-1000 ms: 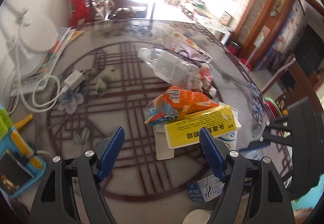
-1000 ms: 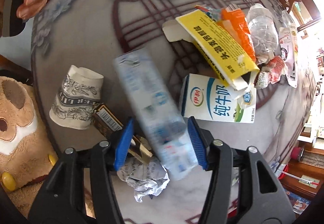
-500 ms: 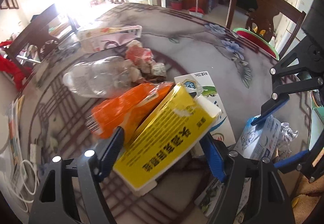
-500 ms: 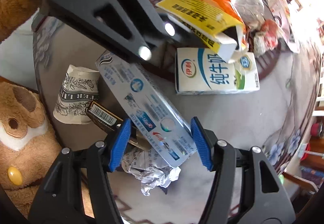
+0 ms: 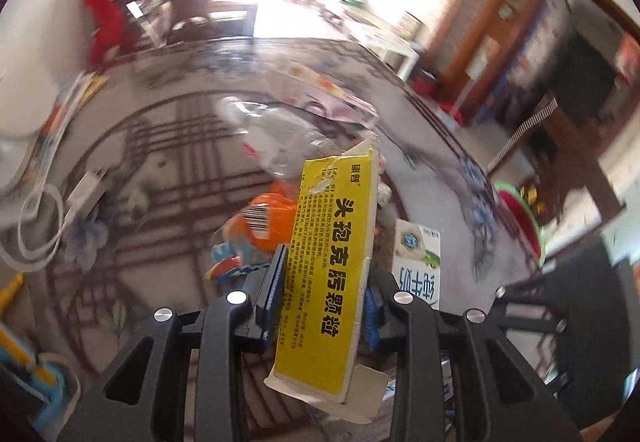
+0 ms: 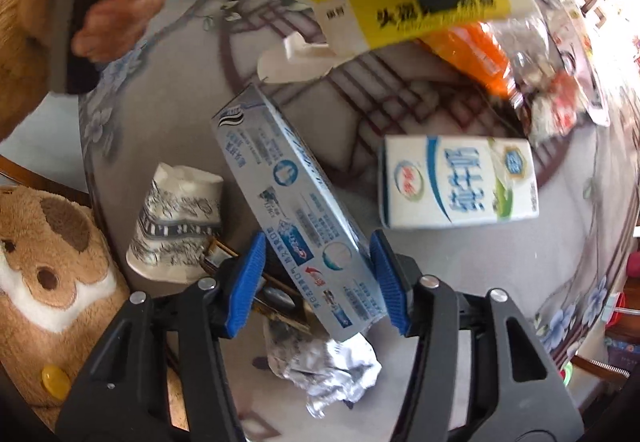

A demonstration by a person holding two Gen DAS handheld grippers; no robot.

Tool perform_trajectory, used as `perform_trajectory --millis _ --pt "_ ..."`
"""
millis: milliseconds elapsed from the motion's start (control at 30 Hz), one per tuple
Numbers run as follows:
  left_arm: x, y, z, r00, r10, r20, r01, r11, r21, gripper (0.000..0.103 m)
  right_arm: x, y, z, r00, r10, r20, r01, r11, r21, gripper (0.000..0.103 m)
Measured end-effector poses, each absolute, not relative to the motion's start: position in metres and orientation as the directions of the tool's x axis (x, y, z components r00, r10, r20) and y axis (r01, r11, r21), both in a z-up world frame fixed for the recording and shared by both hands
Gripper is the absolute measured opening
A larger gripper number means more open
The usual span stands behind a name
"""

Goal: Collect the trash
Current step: 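Grasp the yellow medicine box with the left tool while the right tool holds the toothpaste box, then carry the yellow medicine box and toothpaste box in both tools toward the red bin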

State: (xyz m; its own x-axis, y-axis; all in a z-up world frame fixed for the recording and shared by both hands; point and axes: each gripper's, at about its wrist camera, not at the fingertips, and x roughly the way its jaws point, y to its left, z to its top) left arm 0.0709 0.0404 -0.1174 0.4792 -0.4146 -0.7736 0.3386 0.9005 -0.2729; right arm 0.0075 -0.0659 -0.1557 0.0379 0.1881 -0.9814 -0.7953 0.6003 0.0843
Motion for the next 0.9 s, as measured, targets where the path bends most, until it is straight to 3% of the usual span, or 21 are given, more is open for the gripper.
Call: perform_trajectory --millis 167,267,400,667,900 --pt "0.062 0.064 -0.119 0.505 -0.408 -0.760 0.196 0.912 -0.360 0.030 -0.001 -0.042 -0.161 0.096 0.171 -0.980 -0.823 0.568 0.019 0.053" --pt "0.058 0.065 -0.120 0.512 -0.397 -0.762 0.177 0.917 -0.359 0.030 -0.004 -0.035 -0.160 0.129 0.186 -0.974 -0.833 0.553 -0.005 0.042" --pt "0.055 0.071 -0.113 0.539 -0.391 -0.746 0.157 0.917 -0.368 0.030 -0.007 -0.041 -0.141 0.186 0.236 -0.954 -0.804 0.595 -0.009 0.038" --pt "0.057 0.070 -0.095 0.585 -0.382 -0.715 0.147 0.917 -0.370 0.030 0.004 -0.092 -0.098 0.364 0.295 -0.884 -0.540 0.840 0.058 0.037" --pt "0.054 0.039 -0.081 0.582 -0.410 -0.702 0.214 0.910 -0.355 0.030 0.000 -0.148 -0.067 0.520 0.254 -0.816 -0.231 0.961 0.151 0.037"
